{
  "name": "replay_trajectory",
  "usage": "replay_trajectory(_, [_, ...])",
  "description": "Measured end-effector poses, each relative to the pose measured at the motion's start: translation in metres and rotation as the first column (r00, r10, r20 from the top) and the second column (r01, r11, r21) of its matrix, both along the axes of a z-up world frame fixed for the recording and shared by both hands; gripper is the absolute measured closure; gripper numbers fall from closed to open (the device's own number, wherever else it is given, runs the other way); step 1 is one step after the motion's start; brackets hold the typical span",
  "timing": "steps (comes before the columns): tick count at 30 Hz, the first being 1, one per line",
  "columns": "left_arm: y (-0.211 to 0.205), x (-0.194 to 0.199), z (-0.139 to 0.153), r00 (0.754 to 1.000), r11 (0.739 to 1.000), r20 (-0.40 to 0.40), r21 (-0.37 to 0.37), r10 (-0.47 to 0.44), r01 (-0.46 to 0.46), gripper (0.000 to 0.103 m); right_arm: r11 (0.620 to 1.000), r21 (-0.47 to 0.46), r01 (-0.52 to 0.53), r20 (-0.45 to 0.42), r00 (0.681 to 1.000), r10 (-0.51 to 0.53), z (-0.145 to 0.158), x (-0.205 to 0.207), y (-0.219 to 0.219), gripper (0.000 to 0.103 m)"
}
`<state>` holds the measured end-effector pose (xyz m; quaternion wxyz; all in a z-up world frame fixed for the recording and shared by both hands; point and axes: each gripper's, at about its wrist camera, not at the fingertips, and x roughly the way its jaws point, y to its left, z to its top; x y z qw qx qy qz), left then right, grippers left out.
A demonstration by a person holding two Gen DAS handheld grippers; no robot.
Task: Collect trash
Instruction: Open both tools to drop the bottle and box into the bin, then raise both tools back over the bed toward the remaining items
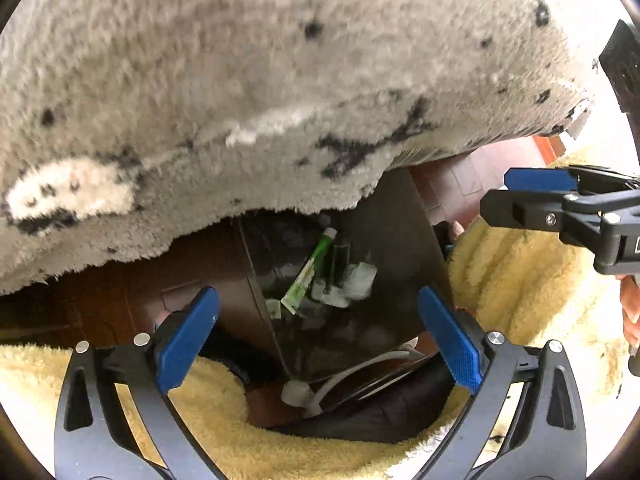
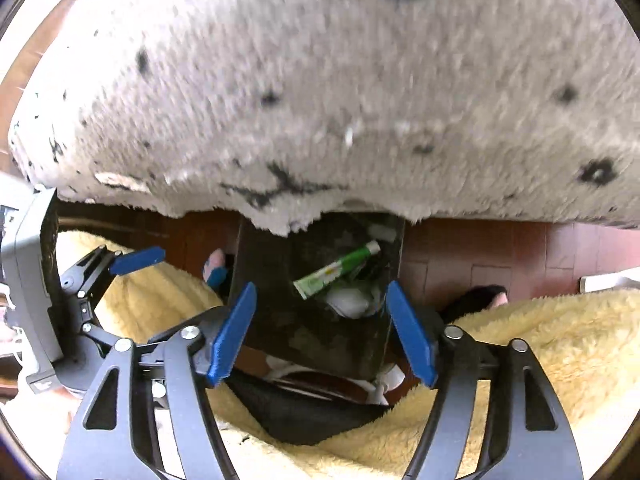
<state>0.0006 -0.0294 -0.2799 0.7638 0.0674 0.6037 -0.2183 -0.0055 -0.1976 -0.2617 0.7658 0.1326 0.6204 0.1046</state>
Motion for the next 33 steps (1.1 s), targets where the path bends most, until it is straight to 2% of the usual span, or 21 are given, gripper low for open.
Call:
replay_trajectory(4, [0.002,0.000,0.021,0.999,1.000,0.039,-0.023,0.005,-0.004,0.008,1.000,-0.015,0.017,0.057,0.998,-0.016,0.018,0.003,-0.004,0.023])
replay_trajectory(9, [0.004,0.000,0.056,0.993,0.999,0.120,-0.031,0.012,-0.008,0.008,0.999,-0.019,0.036,0.132,0.991,-0.033,0.047,0.006,-0.011,0.022])
replay_trajectory(15, [0.013,0.009,0.102,0.971,0.998,0.235,-0.048,0.038,-0.028,0.008,0.997,-0.031,0.067,0.250,0.966,-0.057,0.093,0.007,-0.025,0.018])
replay_trajectory(20, [0.016,0.017,0.131,0.952,0.997,0.301,-0.070,0.054,-0.035,0.008,0.996,-0.033,0.079,0.318,0.946,-0.064,0.121,0.013,-0.035,0.017])
replay_trajectory(28, [0.023,0.044,0.160,0.924,0.996,0.371,-0.066,0.087,-0.068,0.008,0.993,-0.058,0.103,0.381,0.922,-0.073,0.149,0.032,-0.046,0.017])
replay_trajectory(33, [0.029,0.061,0.168,0.911,0.994,0.398,-0.065,0.109,-0.090,0.008,0.991,-0.073,0.113,0.400,0.914,-0.075,0.158,0.046,-0.051,0.016])
